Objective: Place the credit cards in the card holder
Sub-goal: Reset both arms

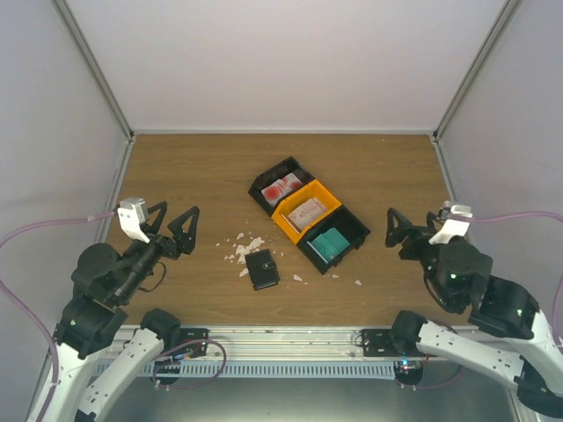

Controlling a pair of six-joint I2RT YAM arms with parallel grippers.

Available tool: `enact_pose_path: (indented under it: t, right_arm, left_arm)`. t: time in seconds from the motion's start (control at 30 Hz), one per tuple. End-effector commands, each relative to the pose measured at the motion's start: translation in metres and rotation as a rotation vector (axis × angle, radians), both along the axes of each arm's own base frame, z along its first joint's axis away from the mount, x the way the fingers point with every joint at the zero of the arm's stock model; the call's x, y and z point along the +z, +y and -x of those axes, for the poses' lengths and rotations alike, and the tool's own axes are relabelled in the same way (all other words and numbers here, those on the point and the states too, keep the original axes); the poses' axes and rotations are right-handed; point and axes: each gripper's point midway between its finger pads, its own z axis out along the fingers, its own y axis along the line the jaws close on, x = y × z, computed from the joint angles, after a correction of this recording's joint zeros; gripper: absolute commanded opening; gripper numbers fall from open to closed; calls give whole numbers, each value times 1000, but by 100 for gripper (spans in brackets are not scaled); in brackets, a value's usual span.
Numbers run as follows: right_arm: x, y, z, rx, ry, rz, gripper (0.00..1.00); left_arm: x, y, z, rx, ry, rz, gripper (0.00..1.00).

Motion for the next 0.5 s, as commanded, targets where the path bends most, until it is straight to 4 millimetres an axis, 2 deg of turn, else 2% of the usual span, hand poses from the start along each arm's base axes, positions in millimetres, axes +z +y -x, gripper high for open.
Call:
enact_pose_path:
  t: [0.0, 0.3, 0.47]
  right_arm:
    - [11, -34, 8, -103, -24, -21, 100]
    - [11, -70, 25, -180, -14, -70, 100]
    - [11, -76, 28, -182, -29, -98, 100]
  left_arm:
    - [3, 19, 5, 88, -20, -92, 99]
    - [16, 46, 26, 183, -109, -108, 99]
    - [11, 46, 28, 179, -120, -112, 99]
